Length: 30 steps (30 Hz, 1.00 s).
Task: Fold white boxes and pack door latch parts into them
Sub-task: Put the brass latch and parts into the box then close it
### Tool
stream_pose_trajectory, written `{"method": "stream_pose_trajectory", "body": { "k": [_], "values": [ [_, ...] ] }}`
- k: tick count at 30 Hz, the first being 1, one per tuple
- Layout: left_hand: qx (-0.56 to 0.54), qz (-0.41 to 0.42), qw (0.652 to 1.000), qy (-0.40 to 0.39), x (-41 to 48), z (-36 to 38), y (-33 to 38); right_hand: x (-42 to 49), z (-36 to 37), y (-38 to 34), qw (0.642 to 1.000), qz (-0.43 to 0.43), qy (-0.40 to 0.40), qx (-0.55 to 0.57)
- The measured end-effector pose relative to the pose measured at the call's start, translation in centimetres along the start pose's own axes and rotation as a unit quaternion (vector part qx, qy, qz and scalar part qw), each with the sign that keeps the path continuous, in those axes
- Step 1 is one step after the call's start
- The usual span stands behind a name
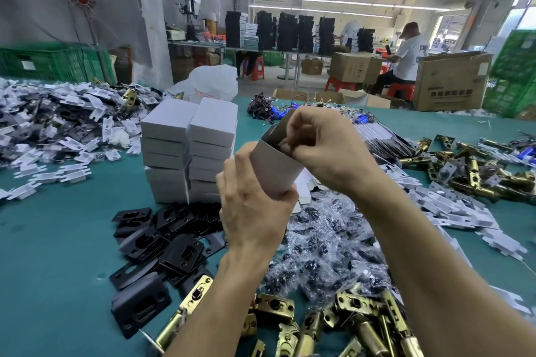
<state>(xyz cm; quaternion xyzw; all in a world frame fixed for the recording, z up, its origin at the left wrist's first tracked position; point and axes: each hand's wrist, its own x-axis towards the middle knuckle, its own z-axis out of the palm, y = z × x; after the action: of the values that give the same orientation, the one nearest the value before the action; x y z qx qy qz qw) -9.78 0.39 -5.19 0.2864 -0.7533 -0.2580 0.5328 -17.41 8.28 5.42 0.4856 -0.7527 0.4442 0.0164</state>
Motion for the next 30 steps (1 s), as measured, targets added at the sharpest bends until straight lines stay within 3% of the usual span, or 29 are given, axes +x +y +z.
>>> {"method": "stream_pose_trajectory", "body": {
  "k": [3,13,19,22,27,30],
  "values": [
    [0.038,0.011,0.999,-0.004,-0.1,-0.1,0.1,0.2,-0.4,-0.1,0.999,0.001,-0.040,-0.032],
    [0.008,-0.011,1.000,0.002,-0.1,0.0,0.1,-0.3,-0.9,0.6,0.998,-0.041,0.023,-0.048],
    [0.021,0.016,1.000,0.002,-0.2,-0.1,-0.1,0.4,-1.5,-0.2,0.981,-0.088,-0.038,-0.168],
    [0.028,0.033,0.999,0.003,-0.2,-0.2,-0.2,0.7,-2.4,-0.4,0.983,-0.072,-0.089,-0.141],
    [0.011,0.043,0.999,-0.009,-0.3,-0.1,0.1,0.1,-2.2,-0.3,0.990,-0.079,-0.054,-0.102],
    [0.005,0.042,0.999,-0.015,-0.5,0.0,0.1,-0.1,-1.6,-0.4,0.986,-0.078,-0.078,-0.126]
  ]
}}
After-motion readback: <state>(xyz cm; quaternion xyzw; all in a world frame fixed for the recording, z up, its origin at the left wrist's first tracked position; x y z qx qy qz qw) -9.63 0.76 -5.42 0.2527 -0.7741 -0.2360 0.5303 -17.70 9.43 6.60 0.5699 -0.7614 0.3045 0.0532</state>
